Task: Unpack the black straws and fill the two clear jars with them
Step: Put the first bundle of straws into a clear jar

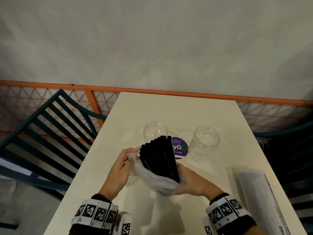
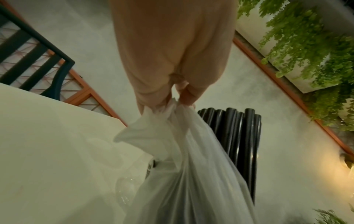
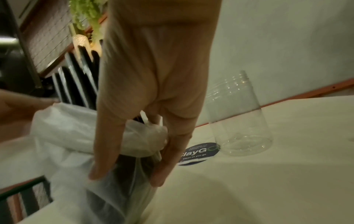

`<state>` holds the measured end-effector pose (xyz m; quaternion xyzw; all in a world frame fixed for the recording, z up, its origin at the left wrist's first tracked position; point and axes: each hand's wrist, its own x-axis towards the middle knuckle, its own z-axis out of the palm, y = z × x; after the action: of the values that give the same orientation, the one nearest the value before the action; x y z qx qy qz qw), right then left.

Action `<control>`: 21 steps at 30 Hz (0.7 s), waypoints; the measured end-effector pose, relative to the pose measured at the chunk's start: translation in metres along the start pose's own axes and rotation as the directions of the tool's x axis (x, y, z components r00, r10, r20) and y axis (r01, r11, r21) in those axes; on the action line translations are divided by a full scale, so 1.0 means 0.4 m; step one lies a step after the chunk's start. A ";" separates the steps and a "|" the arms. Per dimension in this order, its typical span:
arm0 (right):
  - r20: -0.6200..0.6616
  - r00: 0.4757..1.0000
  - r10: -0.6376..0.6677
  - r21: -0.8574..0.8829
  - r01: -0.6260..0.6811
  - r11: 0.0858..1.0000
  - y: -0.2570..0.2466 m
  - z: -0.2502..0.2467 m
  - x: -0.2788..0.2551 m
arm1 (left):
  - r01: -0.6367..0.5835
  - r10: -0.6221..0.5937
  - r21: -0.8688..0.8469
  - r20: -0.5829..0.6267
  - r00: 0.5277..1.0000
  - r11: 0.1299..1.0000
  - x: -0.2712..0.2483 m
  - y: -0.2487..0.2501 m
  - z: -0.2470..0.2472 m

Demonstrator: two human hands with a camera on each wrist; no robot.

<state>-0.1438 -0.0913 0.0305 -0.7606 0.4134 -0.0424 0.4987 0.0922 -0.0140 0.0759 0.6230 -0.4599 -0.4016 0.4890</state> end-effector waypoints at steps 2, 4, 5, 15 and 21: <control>-0.036 0.999 -0.012 0.022 0.013 1.000 0.004 -0.008 -0.009 | 0.038 -0.038 -0.070 0.007 0.999 0.997 0.000 -0.003 -0.012; -0.062 0.998 0.006 0.061 -0.002 0.998 0.020 -0.014 -0.018 | 0.054 -0.045 -0.148 0.062 0.997 0.987 -0.005 -0.005 -0.031; -0.068 0.998 0.013 0.099 -0.006 0.995 0.020 -0.017 -0.024 | 0.051 -0.036 -0.167 0.095 0.995 0.985 -0.008 -0.007 -0.039; -0.217 0.976 0.027 0.269 0.033 0.963 0.020 -0.028 -0.038 | -0.120 0.120 0.000 -0.013 0.993 0.993 -0.005 -0.021 -0.040; -0.374 0.923 0.094 0.404 0.071 0.912 0.005 -0.034 -0.022 | -0.152 0.152 0.019 -0.051 0.987 0.988 -0.014 -0.023 0.001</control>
<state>-0.1572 -0.0955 0.0389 -0.6131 0.4896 -0.2740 0.5561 0.0920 -0.0078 0.0671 0.5999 -0.4961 -0.3432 0.5255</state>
